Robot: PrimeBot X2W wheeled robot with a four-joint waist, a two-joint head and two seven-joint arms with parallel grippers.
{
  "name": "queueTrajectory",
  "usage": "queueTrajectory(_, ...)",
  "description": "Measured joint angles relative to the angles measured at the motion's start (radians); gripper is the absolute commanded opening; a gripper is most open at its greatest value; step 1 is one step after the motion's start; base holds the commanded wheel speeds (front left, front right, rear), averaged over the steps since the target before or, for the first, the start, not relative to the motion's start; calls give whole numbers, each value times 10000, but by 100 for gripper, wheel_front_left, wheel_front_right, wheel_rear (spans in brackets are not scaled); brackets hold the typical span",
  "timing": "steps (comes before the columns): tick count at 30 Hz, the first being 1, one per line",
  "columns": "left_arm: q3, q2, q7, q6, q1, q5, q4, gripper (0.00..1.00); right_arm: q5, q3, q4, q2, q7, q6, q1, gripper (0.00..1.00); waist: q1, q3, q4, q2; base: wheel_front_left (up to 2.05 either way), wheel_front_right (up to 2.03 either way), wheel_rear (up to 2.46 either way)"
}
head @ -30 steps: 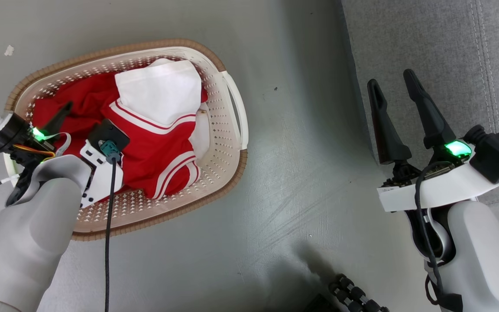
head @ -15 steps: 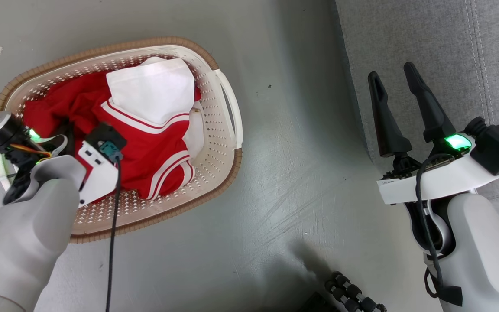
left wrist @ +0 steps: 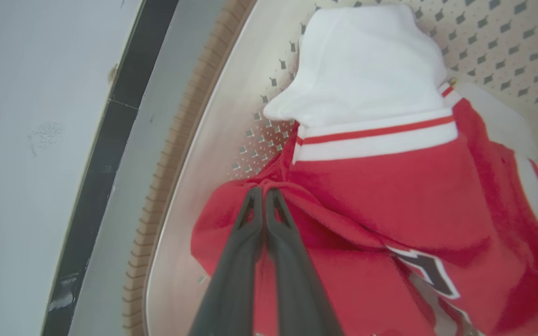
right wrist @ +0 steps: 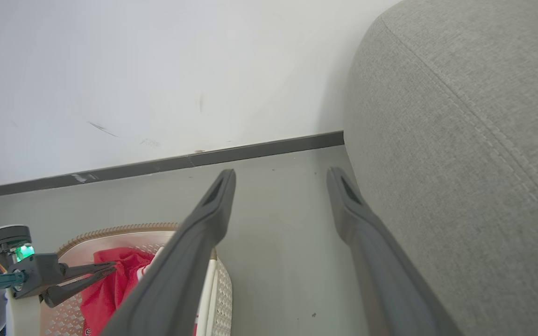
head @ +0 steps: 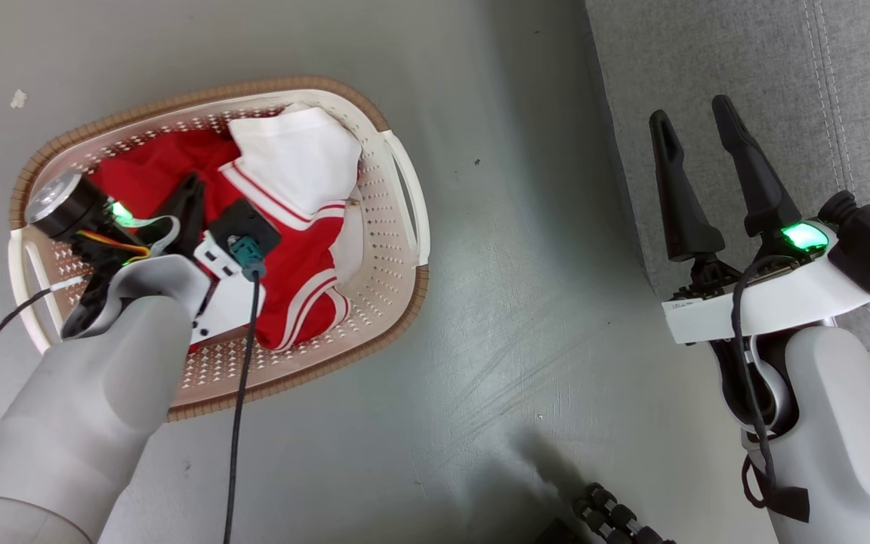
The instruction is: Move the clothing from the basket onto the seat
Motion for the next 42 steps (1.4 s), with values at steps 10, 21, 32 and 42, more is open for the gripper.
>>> queueTrajectory(10, 437, -182, -957, 286, 390, -652, -1064, 0, -244, -102, 190, -2, 0, 0, -19, 100, 0, -460, 246, 0, 0, 0, 0)
queueTrajectory(21, 1074, -437, -1944, 706, 1330, -1684, -2242, 0, -738, -44, 433, -15, -2, 0, -209, 100, 0, -1117, 594, 0, 0, 0, 0)
queueTrajectory(32, 1929, -408, -2750, 913, 2172, -2706, -3699, 0, -1183, 128, 790, -38, -4, 0, -216, 100, 0, -2085, 1034, 0, 0, 0, 0)
queueTrajectory(42, 2263, -385, -2840, 688, 3192, -3676, -4638, 0, -1267, 617, 1227, -288, -13, 0, -137, 100, 0, -3335, 1443, 0, 0, 0, 0)
